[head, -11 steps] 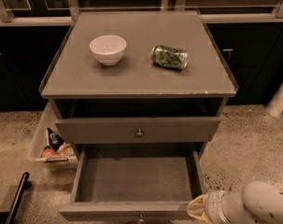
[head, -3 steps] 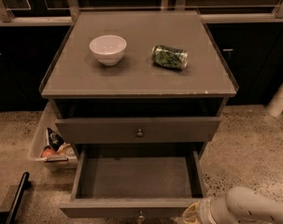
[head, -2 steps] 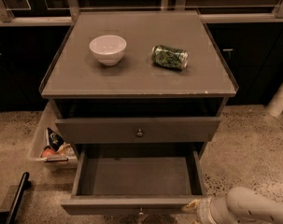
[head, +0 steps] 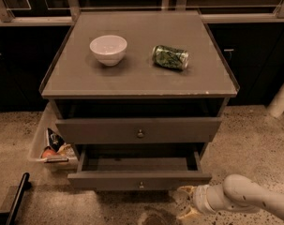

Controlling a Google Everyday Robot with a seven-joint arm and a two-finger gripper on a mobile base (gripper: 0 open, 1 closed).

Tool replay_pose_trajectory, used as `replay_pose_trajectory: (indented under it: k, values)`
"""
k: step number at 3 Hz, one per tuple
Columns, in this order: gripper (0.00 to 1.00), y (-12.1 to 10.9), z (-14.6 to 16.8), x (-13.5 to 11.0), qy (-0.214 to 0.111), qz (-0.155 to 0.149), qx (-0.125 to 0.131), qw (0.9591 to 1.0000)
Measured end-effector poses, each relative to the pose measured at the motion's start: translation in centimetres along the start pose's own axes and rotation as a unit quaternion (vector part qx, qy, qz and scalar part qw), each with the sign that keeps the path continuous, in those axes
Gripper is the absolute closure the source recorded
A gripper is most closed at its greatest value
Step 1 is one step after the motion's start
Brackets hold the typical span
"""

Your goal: Close middle drawer

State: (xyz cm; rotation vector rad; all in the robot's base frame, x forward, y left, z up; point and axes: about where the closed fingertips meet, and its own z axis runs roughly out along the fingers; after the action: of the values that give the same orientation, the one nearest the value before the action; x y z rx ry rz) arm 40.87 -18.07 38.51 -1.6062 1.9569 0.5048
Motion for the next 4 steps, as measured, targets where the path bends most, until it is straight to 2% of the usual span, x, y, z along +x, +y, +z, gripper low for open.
replay_pose_trajectory:
  k: [1, 2, 3, 4]
  values:
    - [0.61, -2.5, 0.7, -0.8, -0.016, -0.019, 0.001, 0.9997]
    - [0.84, -6.4, 0.5, -2.1, -0.024, -0.054, 0.018, 0.9981]
    - [1.0, -10.6, -0.7, -3.5, -0.033, -0.085, 0.043, 0.9949]
    - [0.81, -11.3, -1.0, -3.6, -0.033, -0.086, 0.049, 0.9945]
